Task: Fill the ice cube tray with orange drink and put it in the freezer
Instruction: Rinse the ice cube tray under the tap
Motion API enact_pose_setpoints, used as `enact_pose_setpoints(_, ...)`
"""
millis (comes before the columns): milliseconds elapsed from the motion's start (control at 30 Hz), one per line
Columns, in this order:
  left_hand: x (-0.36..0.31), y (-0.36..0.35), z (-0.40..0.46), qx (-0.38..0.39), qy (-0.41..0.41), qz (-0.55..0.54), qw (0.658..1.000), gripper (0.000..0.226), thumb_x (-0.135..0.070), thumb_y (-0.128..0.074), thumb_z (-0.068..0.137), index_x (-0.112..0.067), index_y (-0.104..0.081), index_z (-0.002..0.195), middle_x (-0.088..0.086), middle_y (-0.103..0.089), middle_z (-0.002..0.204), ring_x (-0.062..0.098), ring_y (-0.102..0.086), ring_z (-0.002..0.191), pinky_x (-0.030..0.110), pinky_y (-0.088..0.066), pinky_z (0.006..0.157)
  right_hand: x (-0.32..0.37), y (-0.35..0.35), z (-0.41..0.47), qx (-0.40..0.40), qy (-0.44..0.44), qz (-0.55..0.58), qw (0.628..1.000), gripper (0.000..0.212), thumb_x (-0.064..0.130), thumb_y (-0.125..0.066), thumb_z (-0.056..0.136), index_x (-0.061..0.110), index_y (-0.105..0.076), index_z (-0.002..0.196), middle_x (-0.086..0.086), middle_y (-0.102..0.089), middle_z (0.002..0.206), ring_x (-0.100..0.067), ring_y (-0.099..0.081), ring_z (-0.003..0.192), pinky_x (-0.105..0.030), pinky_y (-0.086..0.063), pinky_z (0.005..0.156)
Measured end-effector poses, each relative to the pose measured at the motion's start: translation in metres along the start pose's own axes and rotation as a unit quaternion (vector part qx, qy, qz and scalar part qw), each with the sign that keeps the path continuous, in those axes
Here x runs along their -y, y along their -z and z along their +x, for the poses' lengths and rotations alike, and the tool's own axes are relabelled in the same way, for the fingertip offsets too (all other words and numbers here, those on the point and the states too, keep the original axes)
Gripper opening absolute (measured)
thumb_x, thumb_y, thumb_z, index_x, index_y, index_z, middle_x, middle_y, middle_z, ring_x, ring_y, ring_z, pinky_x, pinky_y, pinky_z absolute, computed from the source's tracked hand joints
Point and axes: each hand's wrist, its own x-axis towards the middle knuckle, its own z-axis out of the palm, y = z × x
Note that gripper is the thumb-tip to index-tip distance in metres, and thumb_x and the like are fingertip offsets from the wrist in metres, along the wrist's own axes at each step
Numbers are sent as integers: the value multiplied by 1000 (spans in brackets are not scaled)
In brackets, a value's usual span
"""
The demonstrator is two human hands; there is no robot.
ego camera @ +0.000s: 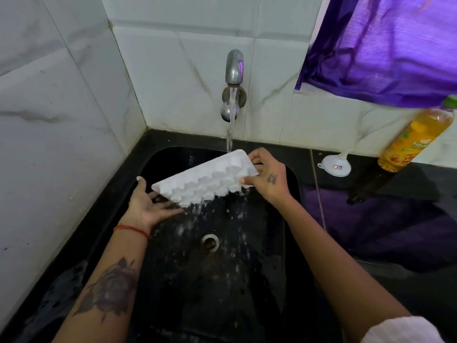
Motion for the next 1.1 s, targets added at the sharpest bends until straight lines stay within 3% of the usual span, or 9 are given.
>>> enact_pose_setpoints(100,15,-16,-3,24,-7,-67,997,41,-40,-50,95,-3,-51,113,22,-40,130,42,-37,131,56,-43,94,-24,14,-7,-45,-4,-3,999,43,0,-81,60,23,-54,83,-2,-64,89,-19,-62,88,-34,-55,76)
enact_pose_setpoints(200,31,-31,-4,45,-18,-53,997,11,-10,-47,96,-4,-52,89,18,-47,118,36,-52,111,48,-47,89,-51,29,-19,-88,-69,75,991,32,-3,-75,69,23,-62,83,-5,-70,102,-16,-65,97,-25,-54,86)
enact_pose_setpoints(300,45,-44,-7,96,-19,-16,995,13,-2,-42,93,0,-54,90,19,-57,102,30,-59,92,48,-49,89,-64,45,-34,-117,-188,231,947,28,-10,-58,81,8,-69,100,-10,-70,101,-14,-66,87,-22,-56,80)
enact_pose_setpoints(400,55,-49,-8,151,-28,-9,988,22,2,-38,91,-1,-58,101,16,-67,98,27,-63,93,43,-55,80,-71,58,-45,-114,-273,338,894,38,-14,-37,85,-5,-59,115,-12,-67,100,-22,-64,92,-30,-53,84)
enact_pose_setpoints(500,56,-46,-9,219,-50,18,974,39,6,-34,86,-5,-60,113,12,-73,102,24,-69,95,38,-56,85,-78,64,-47,-139,-311,386,857,37,0,-34,93,-6,-51,125,-17,-62,112,-28,-61,99,-35,-50,90)
enact_pose_setpoints(600,52,-44,-10,258,-60,46,963,48,9,-32,84,-8,-58,121,12,-70,113,26,-68,101,38,-54,89,-80,60,-44,-128,-324,326,879,35,3,-50,90,-2,-52,125,-17,-63,113,-25,-64,92,-32,-53,78)
enact_pose_setpoints(700,45,-38,-6,238,-86,101,962,58,11,-35,82,-10,-49,134,14,-60,128,29,-60,113,37,-54,88,-74,54,-41,-115,-284,271,912,45,-8,-60,80,0,-55,124,-17,-66,115,-26,-67,93,-41,-55,87)
enact_pose_setpoints(867,39,-25,3,137,-119,179,967,56,10,-39,90,-16,-43,139,6,-56,131,20,-60,102,28,-59,61,-33,52,-33,-111,-154,203,961,45,-11,-63,77,5,-60,120,-1,-69,93,-3,-70,72,-17,-57,64)
enact_pose_setpoints(1100,58,-29,15,99,-72,199,972,54,13,-40,91,-13,-40,139,11,-50,130,26,-55,107,38,-50,82,19,51,-16,-75,-62,112,989,44,4,-72,73,11,-65,116,-2,-71,105,-15,-68,94,-34,-54,89)
